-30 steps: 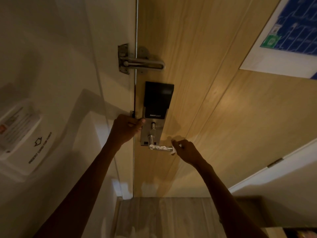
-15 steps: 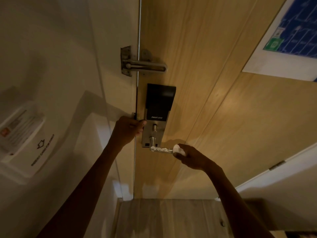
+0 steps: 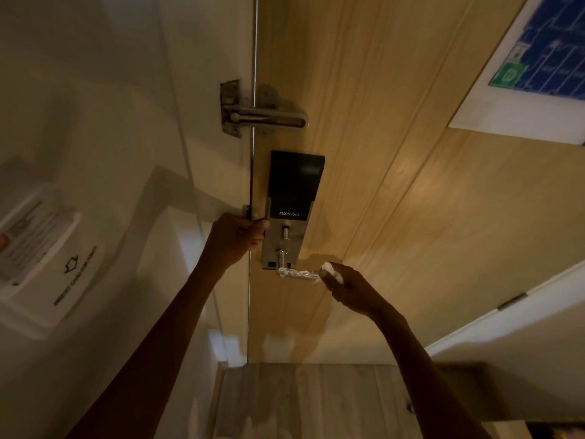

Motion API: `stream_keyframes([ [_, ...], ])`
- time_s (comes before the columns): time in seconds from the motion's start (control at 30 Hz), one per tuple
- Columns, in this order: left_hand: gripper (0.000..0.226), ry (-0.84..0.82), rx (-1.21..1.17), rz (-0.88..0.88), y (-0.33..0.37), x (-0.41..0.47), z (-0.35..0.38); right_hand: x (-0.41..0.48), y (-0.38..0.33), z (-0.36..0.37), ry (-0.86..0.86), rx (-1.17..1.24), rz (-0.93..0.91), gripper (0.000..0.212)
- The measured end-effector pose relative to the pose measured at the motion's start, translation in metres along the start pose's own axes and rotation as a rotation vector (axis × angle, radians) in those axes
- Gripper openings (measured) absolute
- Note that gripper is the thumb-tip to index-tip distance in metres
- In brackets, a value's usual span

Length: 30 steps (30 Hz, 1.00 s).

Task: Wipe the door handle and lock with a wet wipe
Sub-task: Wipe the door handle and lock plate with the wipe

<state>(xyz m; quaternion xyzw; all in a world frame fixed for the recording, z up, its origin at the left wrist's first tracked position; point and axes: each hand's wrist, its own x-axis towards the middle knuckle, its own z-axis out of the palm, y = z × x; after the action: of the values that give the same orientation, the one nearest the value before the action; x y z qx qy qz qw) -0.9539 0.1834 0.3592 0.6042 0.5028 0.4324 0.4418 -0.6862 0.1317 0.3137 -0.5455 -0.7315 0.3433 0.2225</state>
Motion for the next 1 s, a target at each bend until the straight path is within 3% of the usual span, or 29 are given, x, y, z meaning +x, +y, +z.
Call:
stream_keyframes([
  [0.17,0.037,0.005,0.042,0.013,0.002,-0.002,0.000,0.003,-0.004,-0.005,-0.073,0.225,0.164,0.030],
  [0.3,0.033,0.071,0.040,-0.020,0.006,-0.005,0.002,-0.002,-0.002,-0.004,-0.027,0.389,0.244,0.033],
  [0.47,0.031,0.096,0.092,-0.018,0.008,-0.006,0.004,-0.006,0.003,-0.010,0.016,0.157,0.155,0.034],
  [0.6,0.035,0.088,0.127,0.009,0.006,-0.005,0.003,-0.008,0.002,-0.008,0.065,0.238,0.178,0.029],
  [0.7,0.036,0.091,0.111,0.010,0.004,-0.005,0.003,-0.015,0.003,0.018,0.309,0.353,0.275,0.025],
  [0.87,0.034,0.103,0.082,-0.024,-0.001,-0.003,0.003,-0.027,-0.011,0.047,0.781,0.053,0.254,0.029],
  [1.0,0.033,0.118,0.088,-0.025,0.001,-0.005,0.004,-0.033,-0.022,0.045,0.877,0.121,0.356,0.014],
])
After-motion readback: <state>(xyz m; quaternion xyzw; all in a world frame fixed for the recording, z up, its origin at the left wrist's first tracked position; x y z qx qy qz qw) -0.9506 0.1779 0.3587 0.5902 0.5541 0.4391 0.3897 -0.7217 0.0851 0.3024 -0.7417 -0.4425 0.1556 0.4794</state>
